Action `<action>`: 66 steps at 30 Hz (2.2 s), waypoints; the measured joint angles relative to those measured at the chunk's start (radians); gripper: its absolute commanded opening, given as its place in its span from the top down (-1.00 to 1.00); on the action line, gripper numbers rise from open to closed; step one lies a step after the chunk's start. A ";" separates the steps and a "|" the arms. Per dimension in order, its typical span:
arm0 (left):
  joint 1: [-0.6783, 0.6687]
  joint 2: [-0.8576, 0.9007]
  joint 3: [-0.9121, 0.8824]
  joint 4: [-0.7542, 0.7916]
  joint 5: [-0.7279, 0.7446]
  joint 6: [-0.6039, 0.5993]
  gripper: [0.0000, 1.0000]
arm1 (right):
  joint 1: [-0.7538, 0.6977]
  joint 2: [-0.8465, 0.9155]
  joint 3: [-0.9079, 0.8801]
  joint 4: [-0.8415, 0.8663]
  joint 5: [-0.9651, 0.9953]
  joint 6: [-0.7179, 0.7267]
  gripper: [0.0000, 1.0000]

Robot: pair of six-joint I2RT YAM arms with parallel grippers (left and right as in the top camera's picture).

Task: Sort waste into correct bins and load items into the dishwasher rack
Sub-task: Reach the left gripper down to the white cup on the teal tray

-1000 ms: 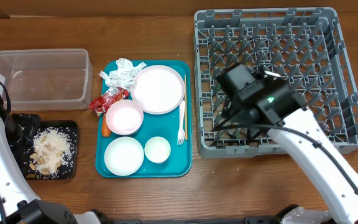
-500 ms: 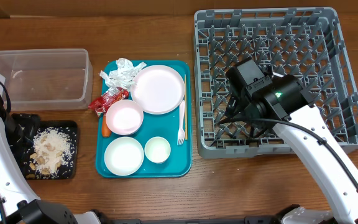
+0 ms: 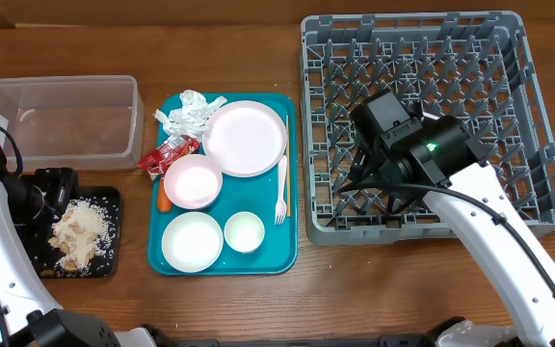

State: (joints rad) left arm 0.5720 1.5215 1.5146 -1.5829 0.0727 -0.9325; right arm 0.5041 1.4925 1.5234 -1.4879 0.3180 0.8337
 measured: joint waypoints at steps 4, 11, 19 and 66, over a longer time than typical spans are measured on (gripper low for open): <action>-0.003 0.000 0.000 -0.005 0.098 0.133 -1.00 | 0.000 0.000 0.000 -0.001 0.000 0.000 -1.00; -0.164 0.000 0.000 -0.054 0.318 0.534 -1.00 | 0.000 0.000 0.000 -0.001 0.000 0.000 -1.00; -0.619 0.001 0.000 -0.001 0.268 0.668 -1.00 | 0.000 0.000 0.000 -0.001 0.000 0.000 -1.00; -0.926 0.006 -0.275 0.305 0.020 0.514 -0.68 | 0.000 0.000 0.000 0.000 0.000 0.000 -1.00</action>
State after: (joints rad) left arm -0.3538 1.5272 1.2396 -1.2778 0.0929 -0.4183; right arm 0.5041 1.4925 1.5234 -1.4883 0.3176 0.8341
